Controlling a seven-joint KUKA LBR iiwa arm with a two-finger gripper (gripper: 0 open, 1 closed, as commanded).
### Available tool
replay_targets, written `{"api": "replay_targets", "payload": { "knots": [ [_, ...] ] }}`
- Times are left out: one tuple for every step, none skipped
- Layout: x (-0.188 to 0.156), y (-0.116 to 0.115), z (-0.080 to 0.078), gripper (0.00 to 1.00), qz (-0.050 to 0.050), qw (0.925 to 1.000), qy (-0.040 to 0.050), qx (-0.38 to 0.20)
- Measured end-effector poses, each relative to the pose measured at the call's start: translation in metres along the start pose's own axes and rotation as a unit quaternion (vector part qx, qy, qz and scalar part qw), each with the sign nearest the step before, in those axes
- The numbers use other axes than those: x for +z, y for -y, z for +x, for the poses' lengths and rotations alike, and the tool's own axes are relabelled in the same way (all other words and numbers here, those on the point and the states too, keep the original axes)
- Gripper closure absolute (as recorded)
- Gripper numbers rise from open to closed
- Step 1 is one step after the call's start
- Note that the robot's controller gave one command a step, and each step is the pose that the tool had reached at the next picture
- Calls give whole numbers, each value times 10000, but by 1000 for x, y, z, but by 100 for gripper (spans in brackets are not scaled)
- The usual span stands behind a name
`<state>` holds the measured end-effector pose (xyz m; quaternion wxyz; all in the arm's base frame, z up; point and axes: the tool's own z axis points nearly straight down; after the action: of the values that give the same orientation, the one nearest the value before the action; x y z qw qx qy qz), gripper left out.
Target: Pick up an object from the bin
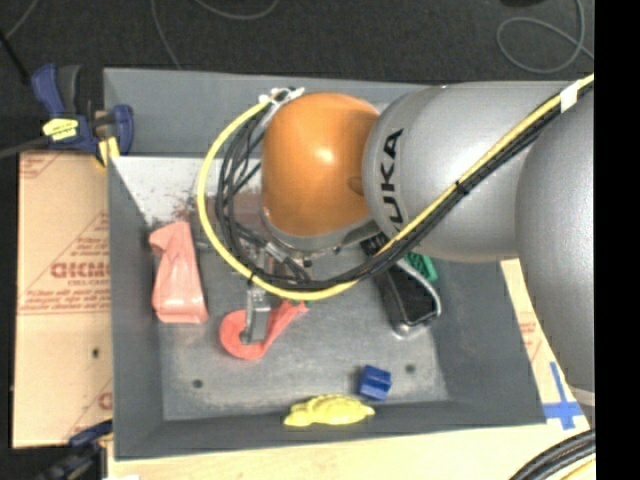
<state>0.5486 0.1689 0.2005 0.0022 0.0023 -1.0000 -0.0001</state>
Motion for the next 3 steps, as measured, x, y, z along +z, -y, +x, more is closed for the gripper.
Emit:
{"api": "replay_targets", "payload": {
  "knots": [
    [-5, 1, -1, 0, -6, 10000, 33, 19],
    [33, 4, 11, 0, -13, 9999, 70, -132],
    [66, 28, 24, 0, 2, 9954, 5, -958]
  ]
}}
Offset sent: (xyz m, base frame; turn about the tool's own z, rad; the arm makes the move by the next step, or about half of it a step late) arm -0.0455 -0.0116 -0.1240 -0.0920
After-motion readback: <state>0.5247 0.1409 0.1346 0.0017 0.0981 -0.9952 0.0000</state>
